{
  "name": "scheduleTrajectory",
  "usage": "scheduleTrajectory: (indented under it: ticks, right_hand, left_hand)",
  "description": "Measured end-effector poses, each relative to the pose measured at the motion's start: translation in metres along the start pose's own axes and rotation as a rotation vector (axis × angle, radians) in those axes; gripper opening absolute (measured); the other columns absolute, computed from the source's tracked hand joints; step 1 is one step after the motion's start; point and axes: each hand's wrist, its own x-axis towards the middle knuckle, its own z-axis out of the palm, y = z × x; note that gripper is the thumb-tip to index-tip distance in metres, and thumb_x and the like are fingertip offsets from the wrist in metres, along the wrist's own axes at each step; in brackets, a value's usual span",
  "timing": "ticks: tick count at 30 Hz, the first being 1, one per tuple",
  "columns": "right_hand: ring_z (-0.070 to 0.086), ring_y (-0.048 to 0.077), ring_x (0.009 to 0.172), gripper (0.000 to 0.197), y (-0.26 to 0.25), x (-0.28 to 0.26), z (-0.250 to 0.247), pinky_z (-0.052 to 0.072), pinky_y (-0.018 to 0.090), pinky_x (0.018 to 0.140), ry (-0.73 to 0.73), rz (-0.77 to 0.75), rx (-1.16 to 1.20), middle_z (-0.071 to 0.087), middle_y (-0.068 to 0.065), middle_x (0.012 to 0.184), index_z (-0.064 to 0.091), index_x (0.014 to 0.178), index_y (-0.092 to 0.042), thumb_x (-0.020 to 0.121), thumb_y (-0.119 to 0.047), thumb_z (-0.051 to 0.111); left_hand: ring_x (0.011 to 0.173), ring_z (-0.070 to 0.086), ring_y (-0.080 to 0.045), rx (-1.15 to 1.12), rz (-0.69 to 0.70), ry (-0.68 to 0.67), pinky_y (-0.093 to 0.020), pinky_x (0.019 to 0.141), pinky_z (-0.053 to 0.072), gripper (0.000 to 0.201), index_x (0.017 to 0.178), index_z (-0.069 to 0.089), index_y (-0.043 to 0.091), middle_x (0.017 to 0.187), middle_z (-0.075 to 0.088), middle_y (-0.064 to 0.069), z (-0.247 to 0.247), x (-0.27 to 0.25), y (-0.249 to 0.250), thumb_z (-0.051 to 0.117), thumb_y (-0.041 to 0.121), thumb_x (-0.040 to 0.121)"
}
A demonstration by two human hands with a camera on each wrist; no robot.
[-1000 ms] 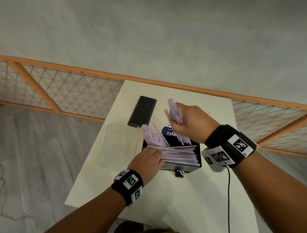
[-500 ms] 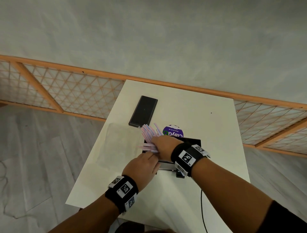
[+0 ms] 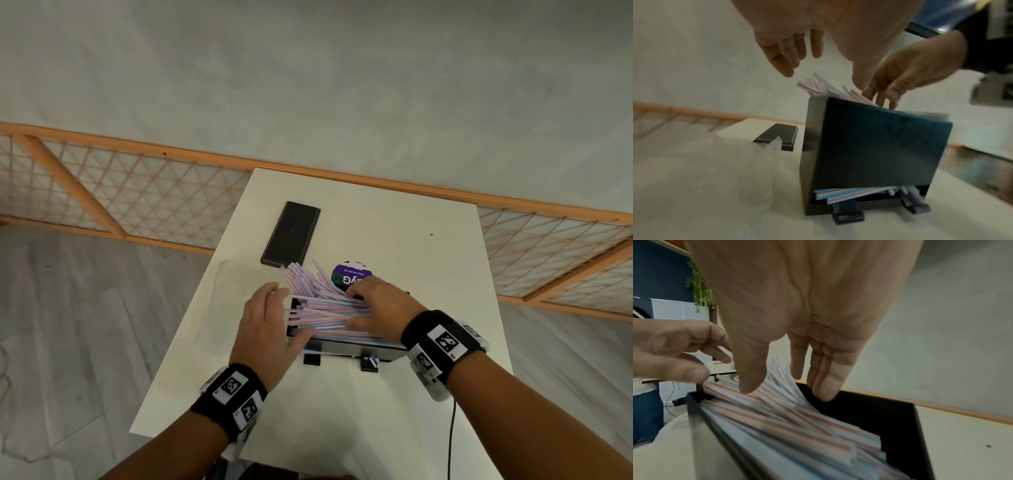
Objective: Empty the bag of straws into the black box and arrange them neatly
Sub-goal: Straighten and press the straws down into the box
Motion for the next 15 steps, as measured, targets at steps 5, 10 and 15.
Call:
scheduleTrajectory:
  ticks: [5, 10, 15]
  right_hand:
    - [0.054, 0.020, 0.122, 0.066, -0.001, -0.003, 0.011, 0.043, 0.034, 0.105, -0.007, 0.007, -0.031, 0.056, 0.000, 0.136, 0.048, 0.140, -0.024, 0.085, -0.057, 0.063]
    - [0.061, 0.014, 0.102, 0.058, -0.002, 0.002, 0.033, 0.055, 0.039, 0.089, -0.018, -0.028, 0.016, 0.061, -0.008, 0.118, 0.045, 0.132, -0.039, 0.081, -0.066, 0.050]
    - [0.061, 0.019, 0.100, 0.042, -0.006, 0.001, 0.035, 0.051, 0.034, 0.086, -0.073, -0.065, -0.068, 0.060, -0.002, 0.112, 0.054, 0.123, -0.030, 0.091, -0.055, 0.044]
  left_hand:
    - [0.154, 0.017, -0.014, -0.370, -0.263, -0.134, -0.033, 0.123, 0.022, 0.095, 0.161, 0.004, 0.017, 0.169, 0.013, -0.002, 0.015, 0.005, 0.007, 0.055, 0.060, 0.094]
    - [0.143, 0.039, -0.008, -0.588, -0.133, -0.251, -0.039, 0.114, 0.042, 0.098, 0.159, -0.013, 0.034, 0.161, 0.029, 0.003, 0.037, 0.005, 0.022, 0.058, 0.052, 0.094]
    - [0.156, -0.010, -0.021, -0.247, -0.013, -0.200, -0.045, 0.127, 0.014, 0.101, 0.159, -0.018, 0.018, 0.169, -0.016, -0.005, 0.047, -0.001, 0.022, 0.052, 0.054, 0.096]
